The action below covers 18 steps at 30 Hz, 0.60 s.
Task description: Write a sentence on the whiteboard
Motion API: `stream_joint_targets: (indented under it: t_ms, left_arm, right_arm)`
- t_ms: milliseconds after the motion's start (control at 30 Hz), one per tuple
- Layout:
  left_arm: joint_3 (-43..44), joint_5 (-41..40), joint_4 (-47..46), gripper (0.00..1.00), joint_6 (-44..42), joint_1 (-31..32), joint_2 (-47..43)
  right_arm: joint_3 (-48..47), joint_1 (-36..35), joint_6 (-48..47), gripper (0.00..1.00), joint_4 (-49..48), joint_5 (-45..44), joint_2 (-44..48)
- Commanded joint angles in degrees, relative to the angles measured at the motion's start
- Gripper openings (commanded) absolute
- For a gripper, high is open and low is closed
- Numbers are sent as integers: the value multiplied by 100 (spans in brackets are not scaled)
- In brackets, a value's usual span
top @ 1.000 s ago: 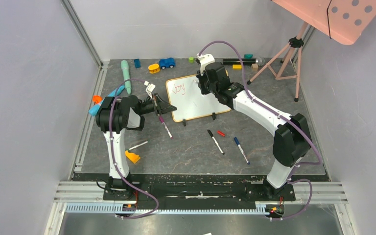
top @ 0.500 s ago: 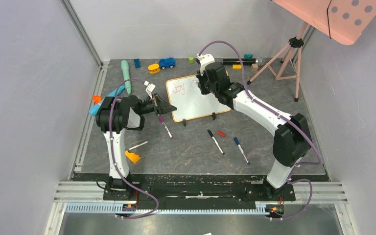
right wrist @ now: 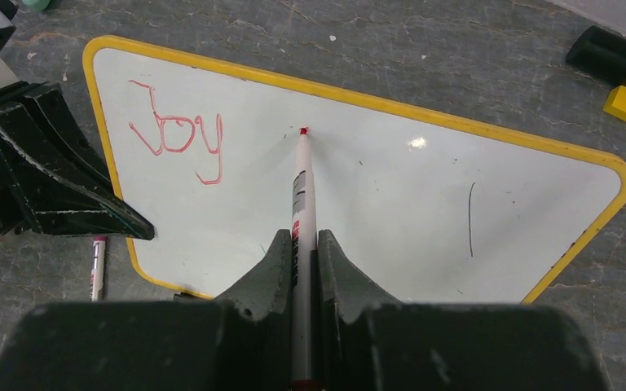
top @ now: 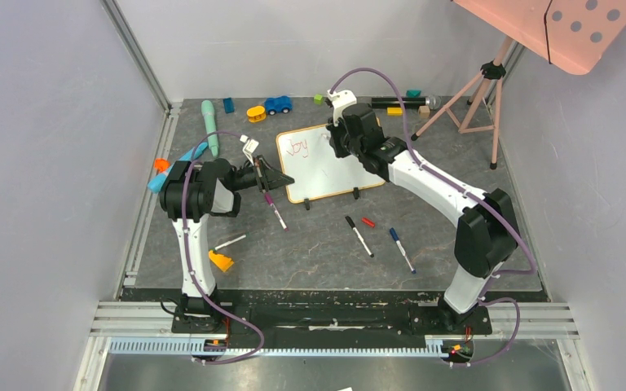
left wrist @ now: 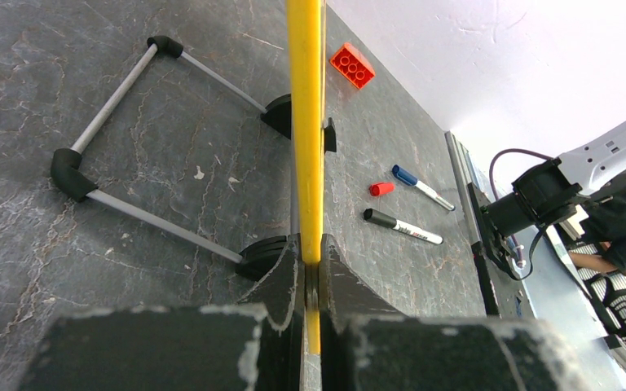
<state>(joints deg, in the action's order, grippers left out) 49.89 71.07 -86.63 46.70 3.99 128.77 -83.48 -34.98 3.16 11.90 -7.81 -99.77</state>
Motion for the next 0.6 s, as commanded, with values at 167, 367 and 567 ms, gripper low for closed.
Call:
stream_joint_targets:
  t_ms: [167,367,567]
  left_arm:
    - [-93,710,-258,2,-240,137,219]
    - [-93,715,-258,2,-244,137,221]
    - [-82,724,-258,2,-249,141,220]
  right_arm:
    - [399,53,-221,0,-382,7,627]
    - [413,56,-206,0,-346,74,577]
    - [263,62,-158,0,-248,169,374]
